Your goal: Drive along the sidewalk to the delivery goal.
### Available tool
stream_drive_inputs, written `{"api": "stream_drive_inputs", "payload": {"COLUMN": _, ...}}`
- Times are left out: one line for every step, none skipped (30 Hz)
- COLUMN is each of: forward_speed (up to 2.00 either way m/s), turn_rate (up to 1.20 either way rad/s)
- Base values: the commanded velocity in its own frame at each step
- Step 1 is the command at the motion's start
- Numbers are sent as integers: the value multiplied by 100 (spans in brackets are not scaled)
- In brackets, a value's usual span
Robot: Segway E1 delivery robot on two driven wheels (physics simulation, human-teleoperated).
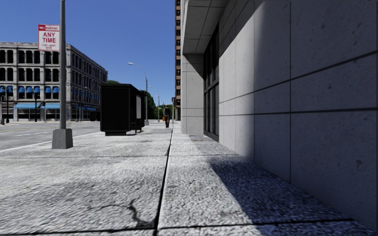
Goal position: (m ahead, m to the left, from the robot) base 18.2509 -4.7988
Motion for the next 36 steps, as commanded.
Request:
{"api": "stream_drive_inputs", "payload": {"forward_speed": 185, "turn_rate": 0}}
{"api": "stream_drive_inputs", "payload": {"forward_speed": 185, "turn_rate": 0}}
{"api": "stream_drive_inputs", "payload": {"forward_speed": 185, "turn_rate": 0}}
{"api": "stream_drive_inputs", "payload": {"forward_speed": 185, "turn_rate": 9}}
{"api": "stream_drive_inputs", "payload": {"forward_speed": 185, "turn_rate": 57}}
{"api": "stream_drive_inputs", "payload": {"forward_speed": 185, "turn_rate": 76}}
{"api": "stream_drive_inputs", "payload": {"forward_speed": 185, "turn_rate": 76}}
{"api": "stream_drive_inputs", "payload": {"forward_speed": 185, "turn_rate": 99}}
{"api": "stream_drive_inputs", "payload": {"forward_speed": 185, "turn_rate": 111}}
{"api": "stream_drive_inputs", "payload": {"forward_speed": 185, "turn_rate": 112}}
{"api": "stream_drive_inputs", "payload": {"forward_speed": 185, "turn_rate": 40}}
{"api": "stream_drive_inputs", "payload": {"forward_speed": 185, "turn_rate": 29}}
{"api": "stream_drive_inputs", "payload": {"forward_speed": 185, "turn_rate": 29}}
{"api": "stream_drive_inputs", "payload": {"forward_speed": 185, "turn_rate": 21}}
{"api": "stream_drive_inputs", "payload": {"forward_speed": 185, "turn_rate": 10}}
{"api": "stream_drive_inputs", "payload": {"forward_speed": 185, "turn_rate": 2}}
{"api": "stream_drive_inputs", "payload": {"forward_speed": 185, "turn_rate": 2}}
{"api": "stream_drive_inputs", "payload": {"forward_speed": 185, "turn_rate": 0}}
{"api": "stream_drive_inputs", "payload": {"forward_speed": 185, "turn_rate": 0}}
{"api": "stream_drive_inputs", "payload": {"forward_speed": 185, "turn_rate": 0}}
{"api": "stream_drive_inputs", "payload": {"forward_speed": 185, "turn_rate": 0}}
{"api": "stream_drive_inputs", "payload": {"forward_speed": 185, "turn_rate": 0}}
{"api": "stream_drive_inputs", "payload": {"forward_speed": 185, "turn_rate": 0}}
{"api": "stream_drive_inputs", "payload": {"forward_speed": 185, "turn_rate": 0}}
{"api": "stream_drive_inputs", "payload": {"forward_speed": 185, "turn_rate": 0}}
{"api": "stream_drive_inputs", "payload": {"forward_speed": 185, "turn_rate": 0}}
{"api": "stream_drive_inputs", "payload": {"forward_speed": 185, "turn_rate": 0}}
{"api": "stream_drive_inputs", "payload": {"forward_speed": 185, "turn_rate": 0}}
{"api": "stream_drive_inputs", "payload": {"forward_speed": 185, "turn_rate": 0}}
{"api": "stream_drive_inputs", "payload": {"forward_speed": 185, "turn_rate": 18}}
{"api": "stream_drive_inputs", "payload": {"forward_speed": 185, "turn_rate": 66}}
{"api": "stream_drive_inputs", "payload": {"forward_speed": 185, "turn_rate": 94}}
{"api": "stream_drive_inputs", "payload": {"forward_speed": 185, "turn_rate": 94}}
{"api": "stream_drive_inputs", "payload": {"forward_speed": 185, "turn_rate": 103}}
{"api": "stream_drive_inputs", "payload": {"forward_speed": 185, "turn_rate": 106}}
{"api": "stream_drive_inputs", "payload": {"forward_speed": 185, "turn_rate": 61}}
